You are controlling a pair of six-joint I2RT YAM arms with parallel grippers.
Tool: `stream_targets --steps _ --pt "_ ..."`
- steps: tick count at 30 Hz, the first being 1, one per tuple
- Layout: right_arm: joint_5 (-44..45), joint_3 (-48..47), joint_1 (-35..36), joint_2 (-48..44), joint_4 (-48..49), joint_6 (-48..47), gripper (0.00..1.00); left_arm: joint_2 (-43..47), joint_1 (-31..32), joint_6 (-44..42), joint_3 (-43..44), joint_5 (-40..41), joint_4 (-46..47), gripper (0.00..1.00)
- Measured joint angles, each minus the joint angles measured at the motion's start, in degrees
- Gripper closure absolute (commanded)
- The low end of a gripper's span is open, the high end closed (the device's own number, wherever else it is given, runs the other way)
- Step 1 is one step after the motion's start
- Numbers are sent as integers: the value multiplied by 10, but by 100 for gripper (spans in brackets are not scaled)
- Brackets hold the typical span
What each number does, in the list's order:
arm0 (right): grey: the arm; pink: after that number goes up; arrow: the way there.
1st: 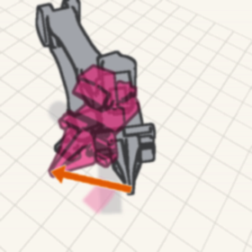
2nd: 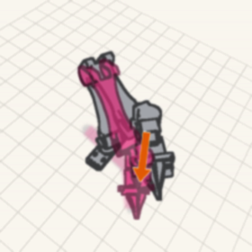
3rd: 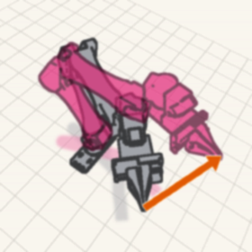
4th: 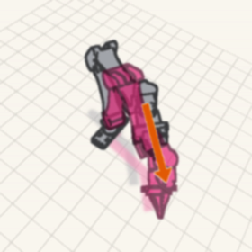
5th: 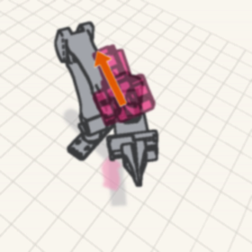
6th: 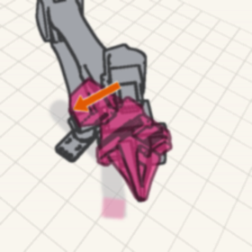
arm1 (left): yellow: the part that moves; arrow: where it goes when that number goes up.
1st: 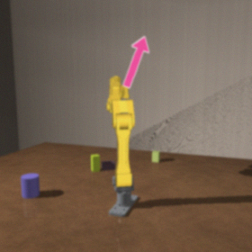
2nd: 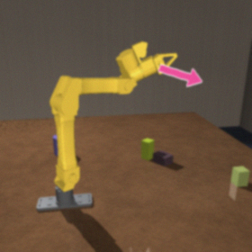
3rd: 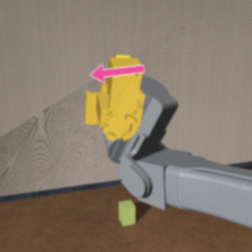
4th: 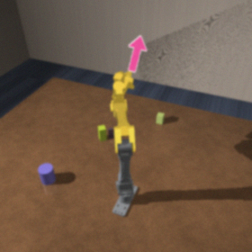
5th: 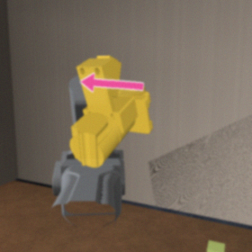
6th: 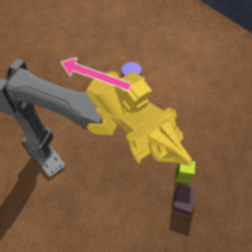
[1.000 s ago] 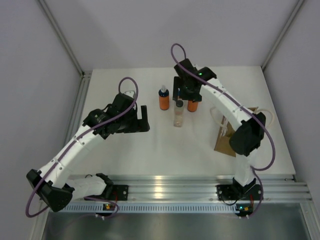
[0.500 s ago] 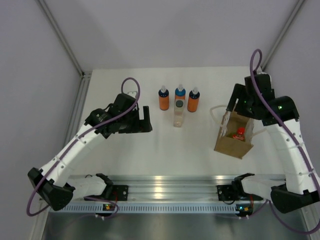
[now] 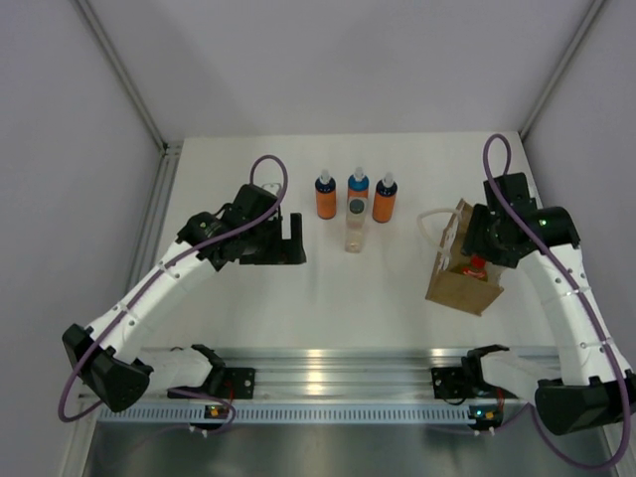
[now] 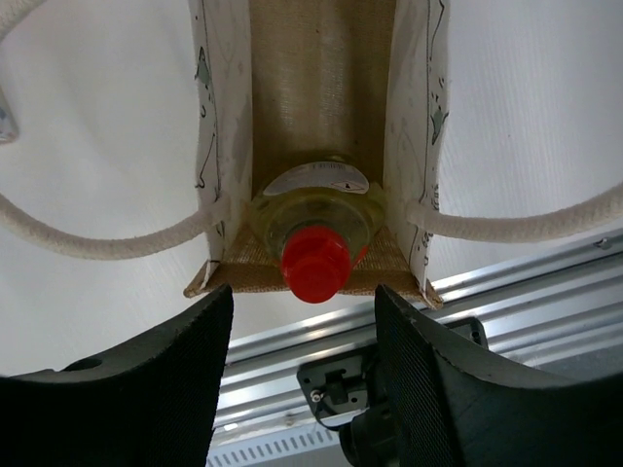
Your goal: Take the personal care products out of the canvas bag
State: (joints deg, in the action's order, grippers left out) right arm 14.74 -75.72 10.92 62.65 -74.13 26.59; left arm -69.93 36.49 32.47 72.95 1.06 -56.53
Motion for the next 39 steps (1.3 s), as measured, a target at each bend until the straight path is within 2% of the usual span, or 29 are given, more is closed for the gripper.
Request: stream_targets --steps 13,25,39 --pt "-14 46 -28 5 11 -12 48 0 0 -20 0 1 0 2" --pt "-29 63 -43 13 27 -30 58 0 0 -22 0 3 0 2" --pt "-31 49 -43 28 31 -41 58 0 0 -22 0 2 0 2"
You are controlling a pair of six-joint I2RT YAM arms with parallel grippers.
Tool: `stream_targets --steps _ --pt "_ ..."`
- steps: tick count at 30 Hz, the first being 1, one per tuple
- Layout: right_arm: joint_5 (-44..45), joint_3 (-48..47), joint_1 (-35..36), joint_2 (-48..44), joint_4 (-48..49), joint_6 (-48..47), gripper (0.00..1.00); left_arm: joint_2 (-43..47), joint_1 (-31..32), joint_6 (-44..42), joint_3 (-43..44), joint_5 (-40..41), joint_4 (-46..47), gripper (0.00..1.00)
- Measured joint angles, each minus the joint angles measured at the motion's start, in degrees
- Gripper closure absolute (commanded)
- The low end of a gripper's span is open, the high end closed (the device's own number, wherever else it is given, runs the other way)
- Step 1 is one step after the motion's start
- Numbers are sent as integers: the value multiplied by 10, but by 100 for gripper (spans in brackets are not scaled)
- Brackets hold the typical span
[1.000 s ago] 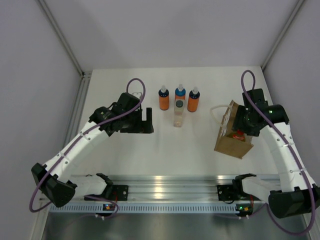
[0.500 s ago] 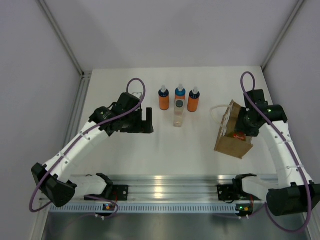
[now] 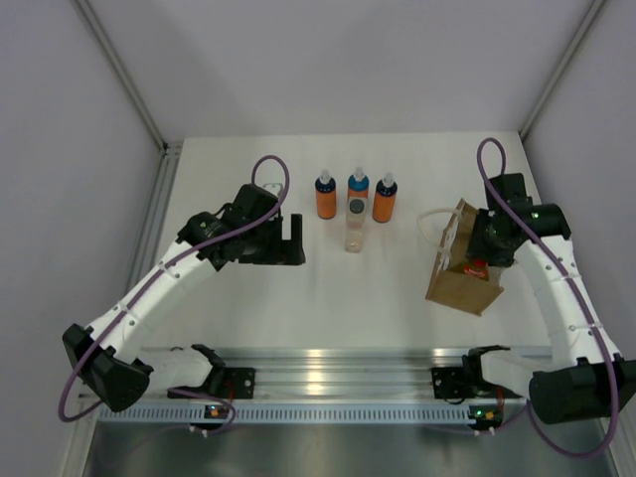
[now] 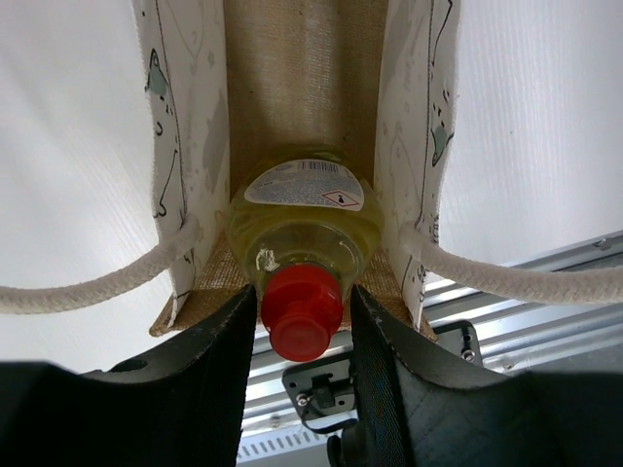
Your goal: Take the personal care products out of the canvas bag
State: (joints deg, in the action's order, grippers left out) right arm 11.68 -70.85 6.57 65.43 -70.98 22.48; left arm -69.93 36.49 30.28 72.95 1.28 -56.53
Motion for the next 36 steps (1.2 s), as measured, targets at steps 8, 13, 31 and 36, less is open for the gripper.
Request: stream_targets --steps 8,13,31,36 --pt "-1 -5 0 2 2 -1 62 -1 0 0 0 -2 0 2" --pt "-4 -5 0 2 2 -3 62 -5 0 0 0 -2 0 2" --pt "-5 5 -1 -1 8 -4 100 -7 0 0 0 -2 0 2" --pt "-10 -14 -1 9 -3 -5 100 -7 0 0 0 -2 0 2"
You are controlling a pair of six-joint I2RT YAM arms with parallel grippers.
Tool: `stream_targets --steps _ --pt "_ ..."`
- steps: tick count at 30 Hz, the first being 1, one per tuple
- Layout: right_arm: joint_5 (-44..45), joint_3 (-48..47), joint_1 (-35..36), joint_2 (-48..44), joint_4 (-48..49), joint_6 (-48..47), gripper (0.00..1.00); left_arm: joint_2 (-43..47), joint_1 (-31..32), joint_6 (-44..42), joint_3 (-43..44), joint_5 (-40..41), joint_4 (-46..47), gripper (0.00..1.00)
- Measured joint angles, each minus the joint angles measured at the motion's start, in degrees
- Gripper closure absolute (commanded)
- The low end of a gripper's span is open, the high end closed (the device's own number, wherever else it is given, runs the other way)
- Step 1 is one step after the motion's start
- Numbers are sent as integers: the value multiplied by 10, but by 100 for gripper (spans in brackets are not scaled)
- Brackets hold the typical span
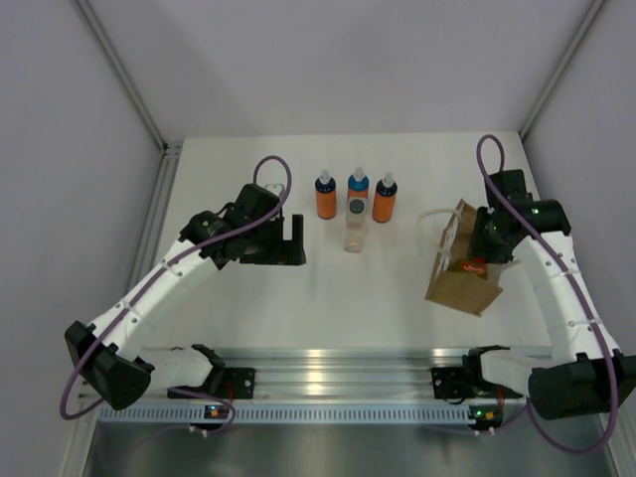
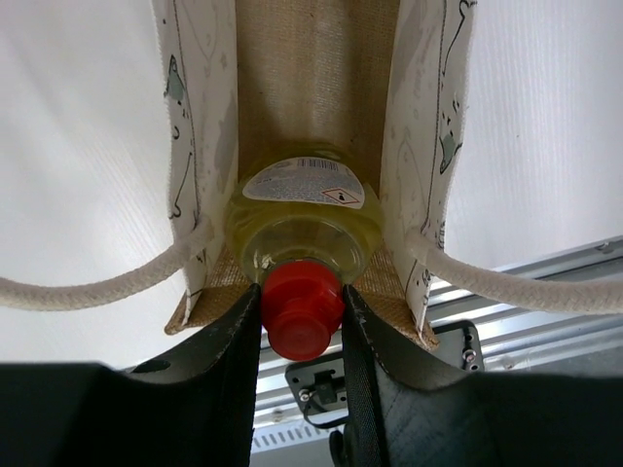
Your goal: Take the personal care products out of the canvas bag
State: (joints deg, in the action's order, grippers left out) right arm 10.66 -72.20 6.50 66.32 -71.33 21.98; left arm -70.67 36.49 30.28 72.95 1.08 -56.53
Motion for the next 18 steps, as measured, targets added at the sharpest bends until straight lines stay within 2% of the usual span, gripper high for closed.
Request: stream_targets --steps 10,18 --pt "-1 -118 0 22 -36 -17 100 0 0 0 0 2 0 2" --pt "10 -251 0 63 -73 -36 100 0 0 1 0 18 0 2"
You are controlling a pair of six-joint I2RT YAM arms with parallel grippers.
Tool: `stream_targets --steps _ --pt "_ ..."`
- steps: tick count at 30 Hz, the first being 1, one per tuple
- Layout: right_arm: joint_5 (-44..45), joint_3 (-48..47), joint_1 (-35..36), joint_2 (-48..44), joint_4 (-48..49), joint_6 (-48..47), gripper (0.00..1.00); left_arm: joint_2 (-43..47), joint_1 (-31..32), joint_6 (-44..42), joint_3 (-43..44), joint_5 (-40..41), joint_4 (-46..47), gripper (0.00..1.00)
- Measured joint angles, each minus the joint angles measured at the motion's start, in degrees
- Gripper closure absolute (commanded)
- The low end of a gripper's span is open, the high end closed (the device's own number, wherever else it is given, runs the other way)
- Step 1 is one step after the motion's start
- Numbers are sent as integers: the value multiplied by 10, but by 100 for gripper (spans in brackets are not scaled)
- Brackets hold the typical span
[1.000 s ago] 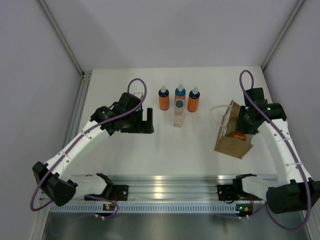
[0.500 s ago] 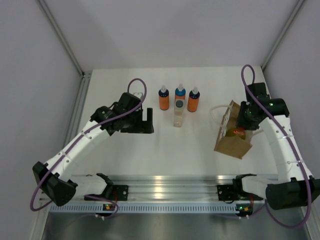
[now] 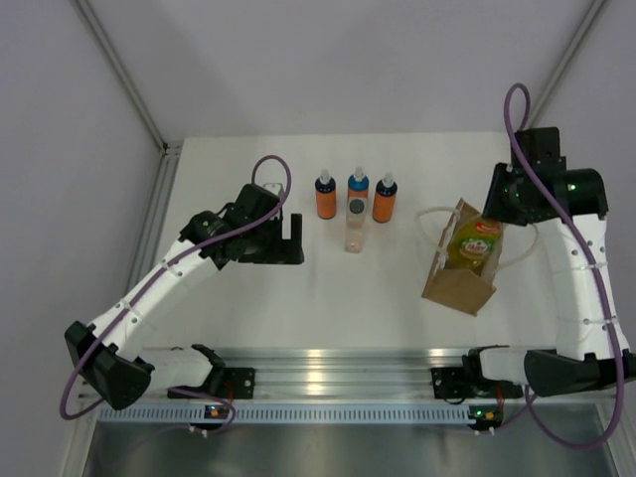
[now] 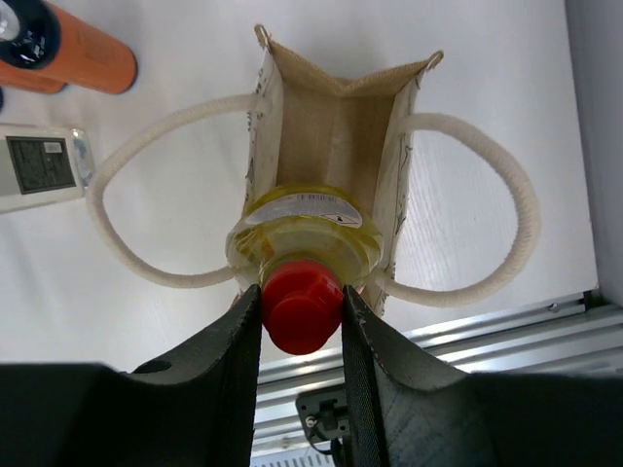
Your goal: Take the personal care products out of the canvas bag
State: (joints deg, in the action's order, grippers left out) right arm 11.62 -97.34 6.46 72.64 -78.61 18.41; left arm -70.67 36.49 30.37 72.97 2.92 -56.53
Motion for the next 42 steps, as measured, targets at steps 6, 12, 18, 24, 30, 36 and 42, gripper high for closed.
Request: stream_targets --steps 6,12,18,24,30,36,42 --pt "1 -116 0 19 -8 -5 100 0 0 4 0 12 0 2" --pt "-23 -176 0 20 -15 -4 100 0 0 10 0 23 0 2" --pt "-89 -199 0 17 -22 -4 100 0 0 12 0 25 0 2" --pt "-174 -196 12 15 -24 0 100 1 0 15 0 25 0 2" --pt "-223 -189 40 9 -13 13 100 5 0 17 0 25 0 2" --pt "-209 -94 148 -14 43 33 100 6 0 26 0 27 0 2" --pt "-109 41 319 -9 129 63 100 5 0 43 4 26 0 2"
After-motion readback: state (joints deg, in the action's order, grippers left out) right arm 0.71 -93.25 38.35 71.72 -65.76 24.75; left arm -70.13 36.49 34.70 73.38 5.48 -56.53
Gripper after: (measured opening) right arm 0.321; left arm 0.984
